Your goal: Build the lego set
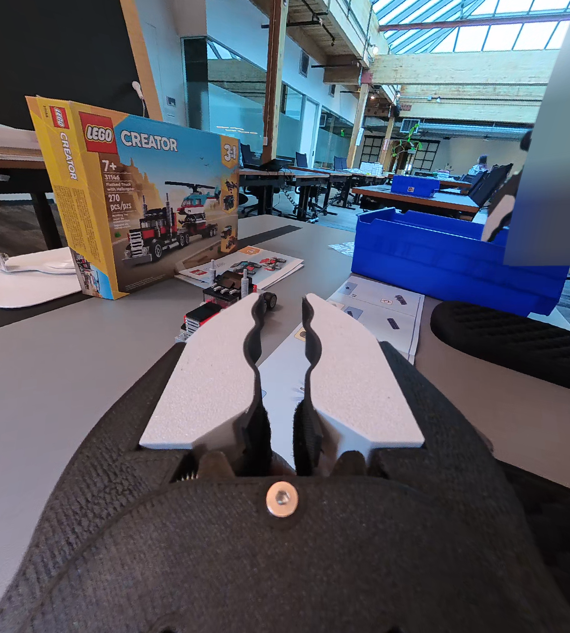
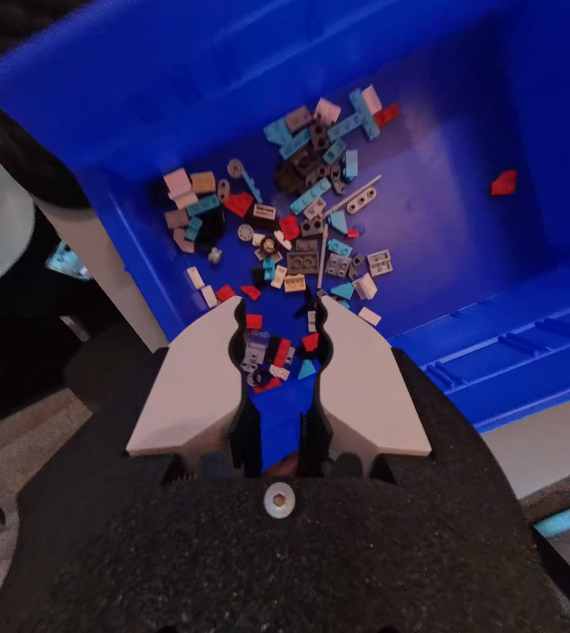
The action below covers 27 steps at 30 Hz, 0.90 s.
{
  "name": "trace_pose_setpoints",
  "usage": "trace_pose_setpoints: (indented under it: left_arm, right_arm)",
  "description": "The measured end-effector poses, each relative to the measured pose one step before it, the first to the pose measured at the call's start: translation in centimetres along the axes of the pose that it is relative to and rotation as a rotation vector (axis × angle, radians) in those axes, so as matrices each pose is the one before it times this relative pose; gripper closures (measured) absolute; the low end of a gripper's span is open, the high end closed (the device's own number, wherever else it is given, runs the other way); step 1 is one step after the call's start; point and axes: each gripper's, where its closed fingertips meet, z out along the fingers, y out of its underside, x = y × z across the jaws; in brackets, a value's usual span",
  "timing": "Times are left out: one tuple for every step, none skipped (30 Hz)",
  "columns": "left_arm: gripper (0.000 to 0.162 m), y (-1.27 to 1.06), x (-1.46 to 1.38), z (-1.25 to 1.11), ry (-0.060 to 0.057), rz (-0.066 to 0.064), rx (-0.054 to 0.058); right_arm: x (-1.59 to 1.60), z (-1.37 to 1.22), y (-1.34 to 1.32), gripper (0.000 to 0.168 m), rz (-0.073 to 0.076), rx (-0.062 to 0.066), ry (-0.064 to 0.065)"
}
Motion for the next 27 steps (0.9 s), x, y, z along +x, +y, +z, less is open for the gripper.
trace_pose_setpoints:
  left_arm:
    - [0.141, 0.047, -0.046, 0.044, 0.0012, -0.0068, -0.0043]
    - [0.140, 0.061, -0.068, 0.044, 0.0004, -0.0075, -0.0047]
    - [0.140, 0.044, -0.078, 0.036, 0.0002, -0.0085, -0.0045]
    - [0.140, 0.056, -0.063, 0.048, 0.0010, -0.0089, -0.0047]
    - [0.140, 0.056, -0.082, 0.041, 0.0001, -0.0091, -0.0049]
    - [0.140, 0.042, -0.082, 0.031, 0.0001, -0.0092, -0.0032]
    - [0.140, 0.017, -0.076, 0.021, 0.0006, -0.0088, -0.0015]
    - [0.140, 0.005, -0.053, 0.016, 0.0008, -0.0076, -0.0011]
    - [0.140, 0.008, -0.062, 0.003, 0.0000, -0.0066, -0.0005]
    - [0.140, -0.003, -0.061, -0.008, -0.0005, -0.0064, 0.0004]
    - [0.140, -0.004, -0.059, 0.001, -0.0005, -0.0059, -0.0002]
    - [0.139, 0.016, -0.056, 0.007, -0.0009, -0.0049, -0.0008]
    - [0.139, 0.005, -0.038, 0.005, -0.0002, -0.0039, -0.0006]
    - [0.139, 0.006, -0.018, 0.011, 0.0003, -0.0032, -0.0011]
    - [0.139, 0.026, -0.033, 0.014, -0.0005, -0.0036, -0.0020]
    - [0.139, 0.033, -0.054, 0.029, -0.0009, -0.0046, -0.0029]
    - [0.139, 0.059, -0.028, 0.033, 0.0007, -0.0051, -0.0041]
    - [0.139, 0.054, -0.008, 0.040, 0.0034, -0.0052, -0.0049]
    - [0.139, 0.049, 0.026, 0.042, 0.0059, -0.0056, -0.0045]
    - [0.138, 0.050, 0.031, 0.038, 0.0065, -0.0048, -0.0038]
    - [0.138, 0.033, 0.027, 0.024, 0.0051, -0.0032, -0.0029]
    - [0.138, 0.013, 0.044, 0.010, 0.0043, -0.0015, -0.0014]
    - [0.138, 0.006, 0.043, 0.004, 0.0038, 0.0002, -0.0006]
    - [0.138, 0.008, 0.049, 0.001, 0.0030, 0.0016, -0.0002]
    - [0.138, -0.008, 0.052, -0.012, 0.0024, 0.0019, 0.0004]
    - [0.138, 0.001, 0.039, 0.003, 0.0013, 0.0017, 0.0005]
    - [0.138, -0.001, 0.015, -0.007, 0.0000, 0.0020, -0.0002]
  right_arm:
    - [-0.053, 0.265, 0.531, 0.131, -0.0199, -0.0272, 0.0118]
    - [-0.147, 0.081, 0.370, 0.138, -0.0169, -0.0092, 0.0036]
    - [-0.193, -0.116, 0.280, 0.145, -0.0107, 0.0035, -0.0017]
    - [-0.149, -0.325, 0.297, 0.151, -0.0060, 0.0073, 0.0006]
    - [0.110, -0.532, 0.406, 0.157, -0.0021, 0.0051, 0.0167]
    - [0.315, -0.688, 0.534, 0.161, 0.0041, 0.0009, 0.0290]
    - [0.411, -0.767, 0.600, 0.163, 0.0092, -0.0016, 0.0312]
    - [0.348, -0.760, 0.543, 0.165, 0.0088, 0.0021, 0.0221]
    - [0.359, -0.691, 0.400, 0.166, 0.0063, 0.0085, 0.0192]
    - [0.347, -0.561, 0.238, 0.166, 0.0025, 0.0126, 0.0156]
    - [0.260, -0.415, 0.157, 0.166, -0.0003, 0.0087, 0.0085]
    - [0.208, -0.244, 0.145, 0.165, -0.0030, 0.0006, 0.0045]
    - [0.257, -0.080, 0.062, 0.163, -0.0055, -0.0042, 0.0083]
    - [0.172, 0.113, -0.161, 0.161, -0.0114, -0.0028, 0.0028]
    - [0.012, 0.354, -0.389, 0.158, -0.0203, -0.0067, -0.0079]
    - [-0.134, 0.561, -0.438, 0.153, -0.0341, -0.0245, -0.0172]
    - [-0.189, 0.737, -0.341, 0.149, -0.0500, -0.0489, -0.0248]
    - [-0.055, 0.841, -0.213, 0.146, -0.0618, -0.0652, -0.0266]
    - [0.337, 0.895, 0.032, 0.144, -0.0623, -0.0813, -0.0155]
    - [0.607, 0.886, 0.268, 0.140, -0.0604, -0.0962, -0.0092]
    - [0.462, 0.815, 0.390, 0.138, -0.0648, -0.0948, -0.0228]
    - [0.367, 0.748, 0.253, 0.136, -0.0666, -0.0747, -0.0288]
    - [0.289, 0.672, 0.230, 0.134, -0.0640, -0.0630, -0.0292]
    - [0.035, 0.580, 0.219, 0.133, -0.0578, -0.0525, -0.0360]
    - [-0.215, 0.436, 0.117, 0.131, -0.0445, -0.0390, -0.0403]
    - [-0.173, 0.295, 0.060, 0.131, -0.0307, -0.0271, -0.0280]
    - [-0.156, 0.249, -0.009, 0.131, -0.0241, -0.0161, -0.0197]
